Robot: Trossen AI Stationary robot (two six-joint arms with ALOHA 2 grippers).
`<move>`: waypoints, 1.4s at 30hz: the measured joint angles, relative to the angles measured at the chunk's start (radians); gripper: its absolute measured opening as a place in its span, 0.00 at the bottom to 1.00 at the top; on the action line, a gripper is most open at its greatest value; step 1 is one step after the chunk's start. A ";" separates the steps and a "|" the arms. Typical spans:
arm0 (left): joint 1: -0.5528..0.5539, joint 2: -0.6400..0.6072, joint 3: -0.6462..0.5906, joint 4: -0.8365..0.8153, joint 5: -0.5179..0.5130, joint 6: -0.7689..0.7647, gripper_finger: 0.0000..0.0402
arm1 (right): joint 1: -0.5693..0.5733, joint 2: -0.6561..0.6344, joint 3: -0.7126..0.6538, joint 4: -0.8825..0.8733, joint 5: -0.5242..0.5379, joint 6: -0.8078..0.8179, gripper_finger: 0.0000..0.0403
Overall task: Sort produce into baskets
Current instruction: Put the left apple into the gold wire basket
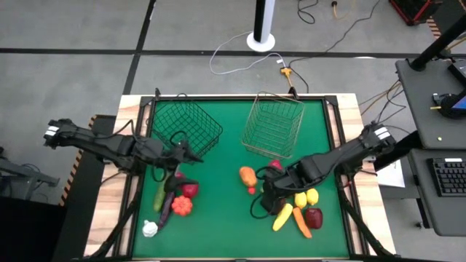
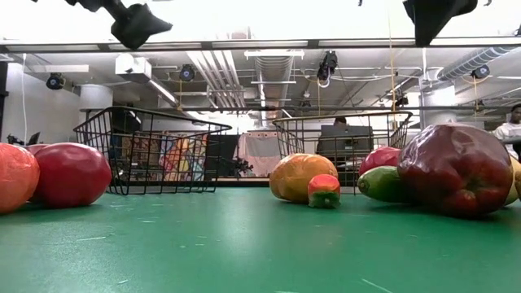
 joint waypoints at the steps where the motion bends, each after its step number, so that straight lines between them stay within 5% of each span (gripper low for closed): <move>1: 0.001 0.005 0.000 -0.007 -0.026 -0.003 0.96 | -0.004 0.010 0.000 -0.012 0.000 0.058 0.87; 9: 0.005 0.059 0.008 0.024 -0.057 -0.006 0.96 | 0.026 0.136 0.007 -0.028 -0.003 0.333 0.87; 42: 0.002 0.123 0.025 0.112 -0.053 0.016 0.96 | 0.011 0.290 -0.021 -0.043 0.030 0.194 0.82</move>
